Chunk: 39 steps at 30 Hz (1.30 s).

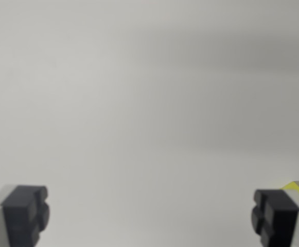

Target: Pick yellow cube

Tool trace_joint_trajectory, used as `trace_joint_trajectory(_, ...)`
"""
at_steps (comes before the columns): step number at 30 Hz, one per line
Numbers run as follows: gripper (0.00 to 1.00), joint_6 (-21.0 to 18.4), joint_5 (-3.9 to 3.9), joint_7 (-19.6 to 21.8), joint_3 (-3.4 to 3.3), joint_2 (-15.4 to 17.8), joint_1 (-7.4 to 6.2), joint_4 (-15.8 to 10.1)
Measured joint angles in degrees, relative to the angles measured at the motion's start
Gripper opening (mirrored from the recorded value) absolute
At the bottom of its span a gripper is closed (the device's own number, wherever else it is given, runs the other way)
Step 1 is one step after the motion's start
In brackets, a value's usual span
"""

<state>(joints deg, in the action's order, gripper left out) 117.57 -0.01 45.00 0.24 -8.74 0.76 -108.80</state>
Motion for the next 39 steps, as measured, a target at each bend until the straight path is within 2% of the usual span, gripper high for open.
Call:
trace_joint_trajectory(5,1.0,0.05,0.0,-0.2,0.0,0.04,0.03,-0.11)
trace_joint_trajectory(9,1.0,1.12,0.0,-1.98,-0.02,0.6,0.54,-1.77)
trace_joint_trajectory(25,1.0,7.96,0.02,-10.94,-0.05,2.62,4.4,-10.65)
trace_joint_trajectory(39,1.0,13.84,0.03,-19.1,-0.06,3.22,8.07,-17.12)
